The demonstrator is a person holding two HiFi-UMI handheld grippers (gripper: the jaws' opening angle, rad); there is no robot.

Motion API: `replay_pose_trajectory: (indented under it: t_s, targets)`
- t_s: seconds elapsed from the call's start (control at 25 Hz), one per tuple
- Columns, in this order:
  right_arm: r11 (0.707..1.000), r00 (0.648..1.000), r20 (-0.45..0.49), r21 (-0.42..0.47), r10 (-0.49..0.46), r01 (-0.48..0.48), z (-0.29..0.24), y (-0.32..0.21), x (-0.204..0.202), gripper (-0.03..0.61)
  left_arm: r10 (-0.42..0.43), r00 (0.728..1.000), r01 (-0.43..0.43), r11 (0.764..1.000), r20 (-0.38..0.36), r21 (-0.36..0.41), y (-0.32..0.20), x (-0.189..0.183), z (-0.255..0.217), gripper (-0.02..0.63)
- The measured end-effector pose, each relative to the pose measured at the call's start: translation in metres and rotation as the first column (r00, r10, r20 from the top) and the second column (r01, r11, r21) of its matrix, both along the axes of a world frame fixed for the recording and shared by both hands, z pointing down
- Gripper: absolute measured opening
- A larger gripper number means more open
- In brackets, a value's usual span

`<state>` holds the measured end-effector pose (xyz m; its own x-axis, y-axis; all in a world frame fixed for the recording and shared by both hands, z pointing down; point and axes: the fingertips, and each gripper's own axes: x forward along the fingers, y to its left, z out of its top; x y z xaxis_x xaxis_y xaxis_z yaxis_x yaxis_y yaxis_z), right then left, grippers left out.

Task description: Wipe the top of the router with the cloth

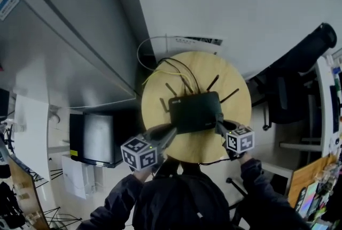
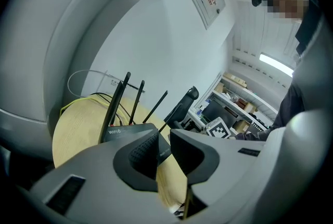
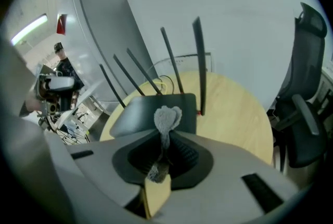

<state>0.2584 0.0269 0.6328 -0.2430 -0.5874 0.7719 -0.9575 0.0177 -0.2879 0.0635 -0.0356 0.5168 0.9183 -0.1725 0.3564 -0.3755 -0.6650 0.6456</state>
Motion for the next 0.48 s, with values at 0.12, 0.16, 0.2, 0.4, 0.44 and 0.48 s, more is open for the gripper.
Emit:
replay_pose_trajectory:
  t_s: [0.12,0.16,0.2,0.4,0.44,0.48]
  targets:
    - [0.994,0.998,0.053,0.104,-0.034,0.028,-0.046,-0.012,-0.036,0.071,0.004,1.000,-0.004,1.000,-0.008,0.005,0.005,-0.003,-0.017,0.066]
    - [0.990,0.997,0.070,0.138,-0.045,0.035,-0.062,-0.015,-0.048,0.071,0.004,1.000,-0.004,1.000,-0.012,0.009,0.006,-0.004,-0.024,0.066]
    - [0.985,0.995,0.086,0.170,-0.056,0.041,-0.078,-0.017,-0.058,0.071,0.003,1.000,-0.003,1.000,-0.017,0.013,0.007,-0.004,-0.031,0.067]
    - [0.952,0.981,0.147,0.295,-0.124,0.076,-0.143,-0.017,-0.105,0.071,0.000,0.999,0.001,1.000,-0.052,0.030,0.008,-0.001,-0.058,0.066]
    - [0.946,0.978,0.160,0.313,-0.136,0.081,-0.153,-0.014,-0.112,0.071,0.002,0.998,0.000,0.999,-0.057,0.032,0.009,-0.001,-0.063,0.066]
    - [0.941,0.975,0.170,0.329,-0.146,0.084,-0.162,-0.011,-0.118,0.071,0.003,0.998,-0.001,0.999,-0.061,0.035,0.010,-0.002,-0.067,0.066]
